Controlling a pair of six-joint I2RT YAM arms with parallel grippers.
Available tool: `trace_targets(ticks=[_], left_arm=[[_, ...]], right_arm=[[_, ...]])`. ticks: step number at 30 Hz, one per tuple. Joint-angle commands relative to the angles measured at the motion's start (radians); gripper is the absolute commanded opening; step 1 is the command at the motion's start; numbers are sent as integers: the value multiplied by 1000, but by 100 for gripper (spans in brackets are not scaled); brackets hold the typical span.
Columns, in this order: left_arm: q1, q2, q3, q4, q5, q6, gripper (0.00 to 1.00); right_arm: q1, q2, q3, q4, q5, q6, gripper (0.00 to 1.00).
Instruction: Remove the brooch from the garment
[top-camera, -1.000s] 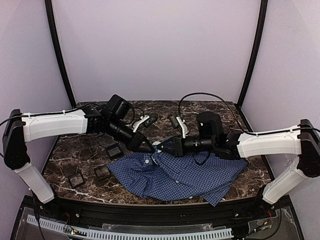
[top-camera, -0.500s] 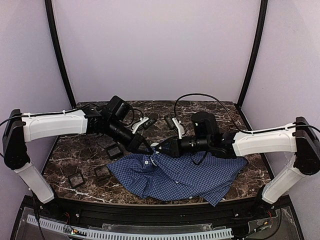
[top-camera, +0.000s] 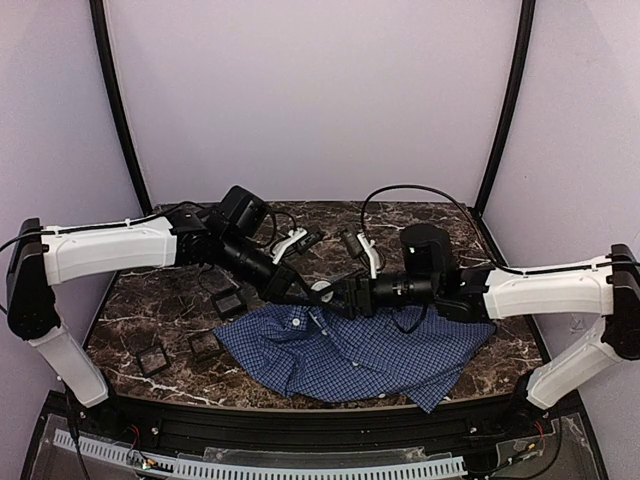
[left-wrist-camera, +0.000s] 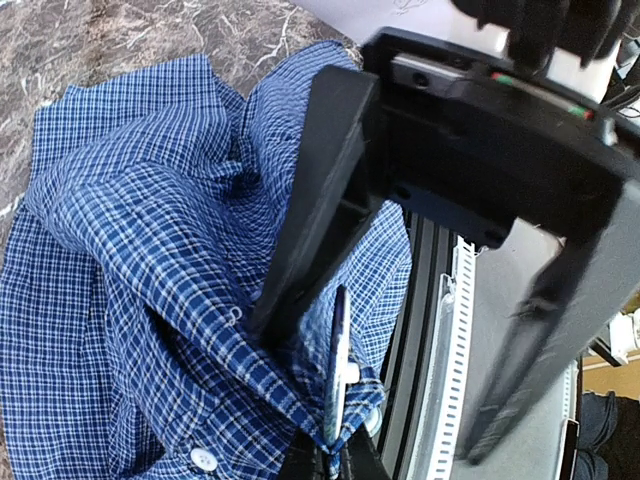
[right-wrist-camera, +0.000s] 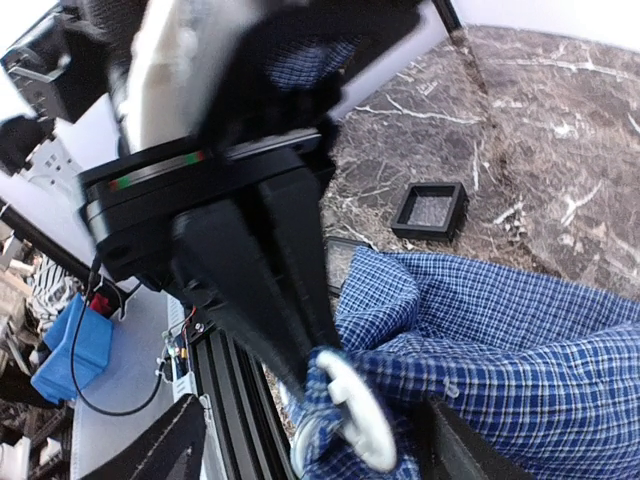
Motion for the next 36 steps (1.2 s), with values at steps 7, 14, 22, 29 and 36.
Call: trace_targets(ticks=[7, 14, 22, 29, 36], left_arm=[[15, -1, 35, 8, -9, 4, 1], [15, -22, 13, 52, 88, 3, 1], [15, -18, 10, 60, 153, 2, 1], [15, -19, 9, 63, 168, -2, 1], [15, -20, 10, 60, 162, -3, 1]], right_arm=[[-45, -234, -167, 43, 85, 73, 79], [-45, -197, -214, 156, 46, 134, 59], [-44, -114, -178, 282, -35, 152, 36], [-45, -67, -149, 319, -53, 153, 28], [-45, -53, -145, 347, -60, 158, 10]])
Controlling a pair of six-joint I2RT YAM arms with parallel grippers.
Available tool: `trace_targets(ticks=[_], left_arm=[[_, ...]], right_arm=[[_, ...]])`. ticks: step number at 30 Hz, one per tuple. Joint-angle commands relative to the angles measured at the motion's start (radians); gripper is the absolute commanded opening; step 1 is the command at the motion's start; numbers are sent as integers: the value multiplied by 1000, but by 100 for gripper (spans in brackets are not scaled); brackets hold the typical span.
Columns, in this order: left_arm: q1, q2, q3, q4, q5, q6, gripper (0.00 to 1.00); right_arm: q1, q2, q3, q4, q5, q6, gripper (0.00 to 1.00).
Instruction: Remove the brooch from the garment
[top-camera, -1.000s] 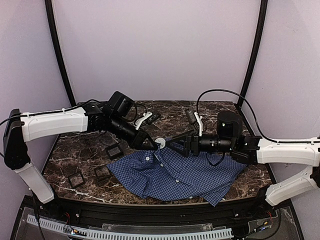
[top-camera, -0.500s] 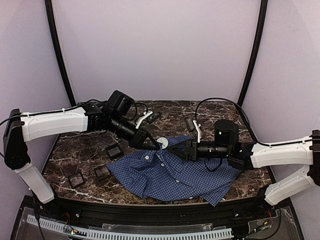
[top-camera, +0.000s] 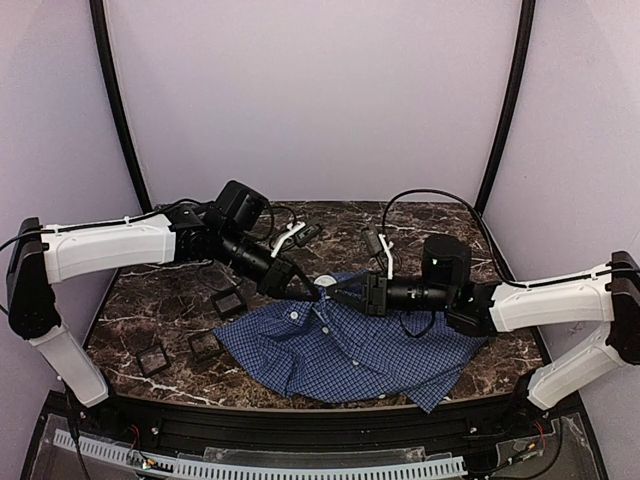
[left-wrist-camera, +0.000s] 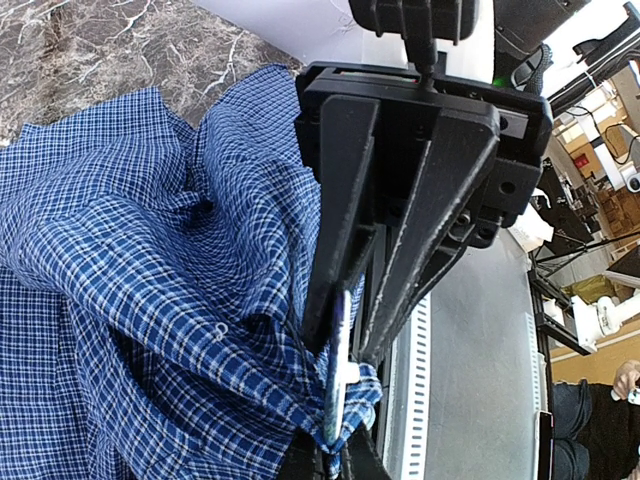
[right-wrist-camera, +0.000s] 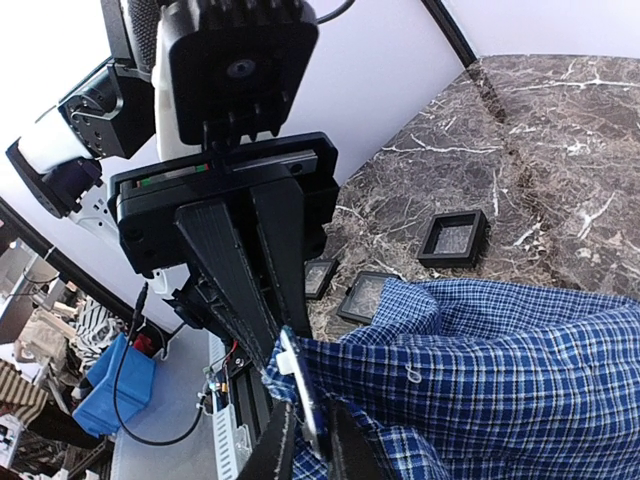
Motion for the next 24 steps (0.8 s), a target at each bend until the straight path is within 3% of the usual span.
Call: trace_targets(ticks=[1, 4, 12, 24], left_arm=[[2, -22, -5, 19, 19, -1, 1], [2, -22, -2, 16, -10, -4, 1], [3, -33, -1, 15, -118, -18, 4], [31, -51, -13, 45, -129, -51, 6]], right_arm=[[-4, 16, 26, 53, -14, 2, 7], [-4, 14, 24, 40, -12, -1, 0], [-4, -40, -27, -10, 23, 1, 0], [-7, -178, -122, -103, 98, 11, 0]])
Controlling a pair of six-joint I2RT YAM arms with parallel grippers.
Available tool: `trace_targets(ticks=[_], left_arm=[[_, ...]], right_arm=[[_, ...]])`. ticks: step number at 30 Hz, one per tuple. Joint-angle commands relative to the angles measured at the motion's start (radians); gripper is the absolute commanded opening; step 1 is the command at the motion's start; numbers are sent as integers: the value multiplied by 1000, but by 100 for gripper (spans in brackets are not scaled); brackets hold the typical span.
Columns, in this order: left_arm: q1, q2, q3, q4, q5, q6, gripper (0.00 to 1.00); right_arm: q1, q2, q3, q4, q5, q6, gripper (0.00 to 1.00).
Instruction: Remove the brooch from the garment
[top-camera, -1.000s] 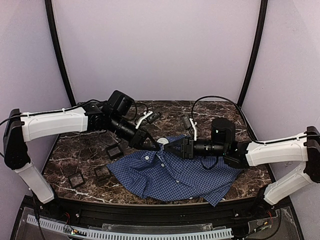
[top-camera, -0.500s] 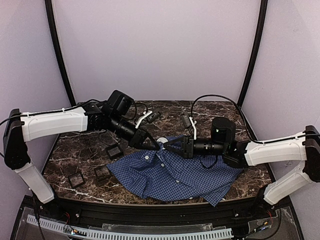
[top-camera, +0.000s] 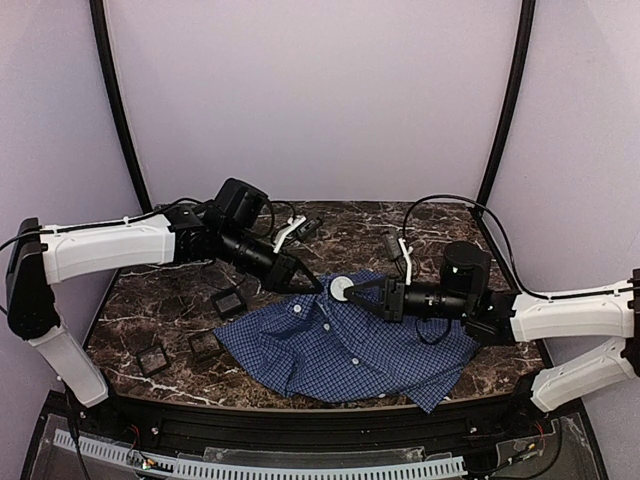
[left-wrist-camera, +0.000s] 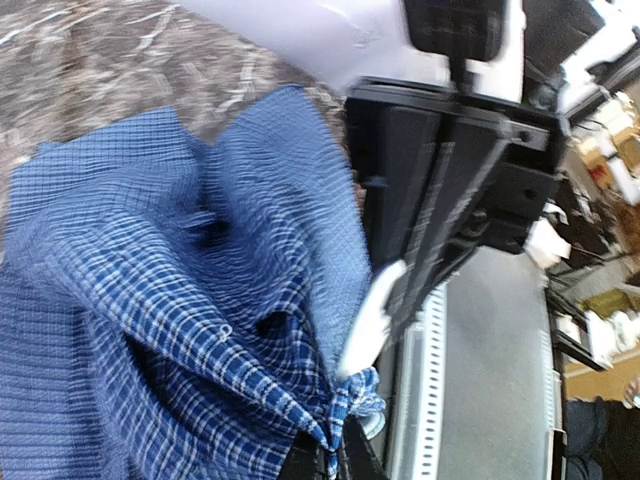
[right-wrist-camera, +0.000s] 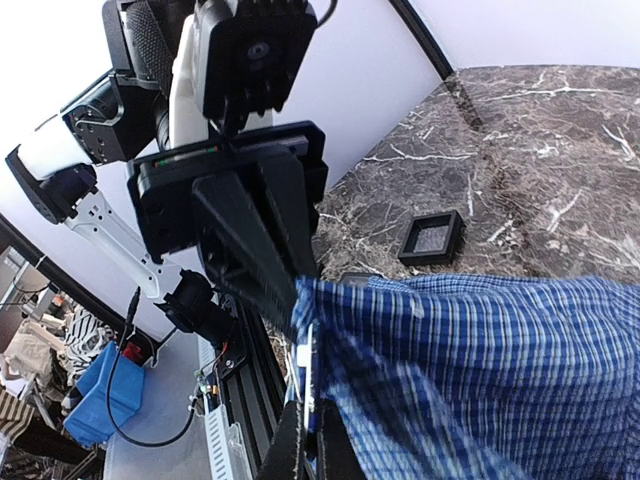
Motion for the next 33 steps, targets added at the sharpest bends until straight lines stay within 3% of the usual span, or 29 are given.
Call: trace_targets(ticks=[1, 8, 10, 14, 20, 23, 25, 33], left_arm=[[44, -47, -12, -11, -49, -11, 7], [45, -50, -9, -20, -31, 2, 19], [45, -60, -9, -23, -41, 14, 32], [46, -105, -28, -18, -109, 36, 77], [45, -214, -99, 87, -91, 29, 97], [45, -225, -106, 102, -33, 27, 98], [43, -204, -98, 102, 46, 18, 94], [15, -164, -87, 111, 123, -13, 62]], right_arm=[[-8, -66, -54, -67, 48, 21, 0], [-10, -112, -59, -96, 56, 21, 0], [-9, -128, -51, -110, 51, 20, 0], [-8, -148, -28, -103, 22, 28, 0], [-1, -125, 23, -71, -31, 32, 0], [10, -96, 61, -57, -69, 24, 0], [18, -75, 90, -42, -91, 23, 0], [38, 3, 164, -27, -143, 1, 0]])
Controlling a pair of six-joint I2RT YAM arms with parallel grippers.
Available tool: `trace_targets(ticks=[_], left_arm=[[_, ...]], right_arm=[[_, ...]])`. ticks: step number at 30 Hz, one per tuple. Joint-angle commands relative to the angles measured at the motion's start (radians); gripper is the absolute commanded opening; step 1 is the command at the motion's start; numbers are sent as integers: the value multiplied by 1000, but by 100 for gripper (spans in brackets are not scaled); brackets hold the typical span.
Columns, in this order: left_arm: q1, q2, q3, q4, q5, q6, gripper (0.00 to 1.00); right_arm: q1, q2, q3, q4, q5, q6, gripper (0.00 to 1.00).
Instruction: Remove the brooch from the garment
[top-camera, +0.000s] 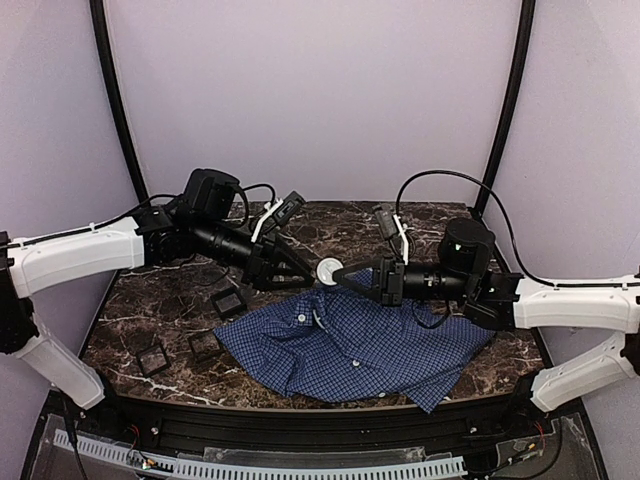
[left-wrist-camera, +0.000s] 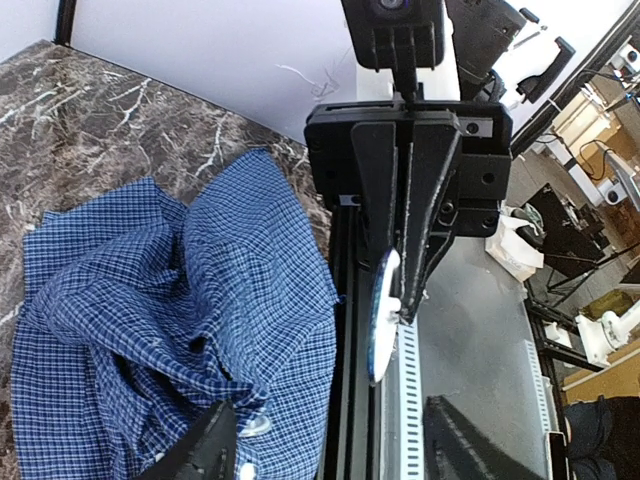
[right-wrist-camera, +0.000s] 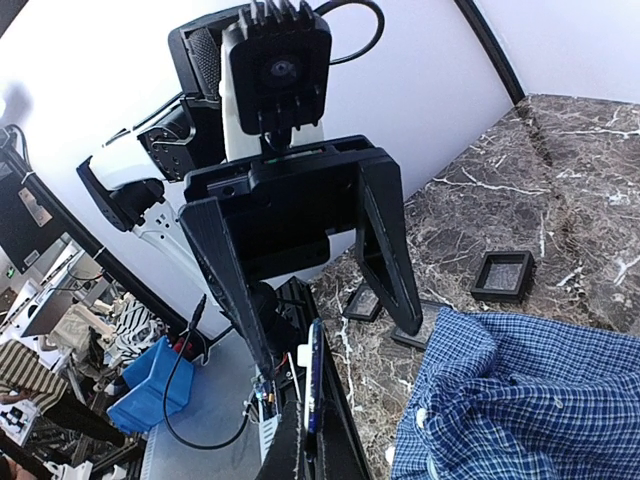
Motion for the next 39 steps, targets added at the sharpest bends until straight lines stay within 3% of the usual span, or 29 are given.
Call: trace_targets(ticks=[1, 9, 17, 19, 22, 25, 39], left_arm=[[-14, 2, -2, 18, 64, -13, 59], [-15, 5, -6, 38, 87, -28, 25], [-15, 6, -12, 54, 100, -33, 1], [-15, 5, -18, 65, 100, -39, 1], [-15, 11, -18, 67, 93, -51, 1], [-14, 23, -11, 56, 83, -57, 1], [-15, 32, -3, 44, 80, -54, 1]], right_arm=[[16, 39, 49, 34, -50, -26, 0], [21, 65, 63, 30, -63, -34, 0], [22, 74, 76, 0, -62, -46, 0], [24, 73, 80, -13, -55, -52, 1], [28, 72, 89, -42, -40, -67, 17], [33, 71, 95, -56, -30, -76, 24], [43, 77, 82, -77, 10, -94, 27]])
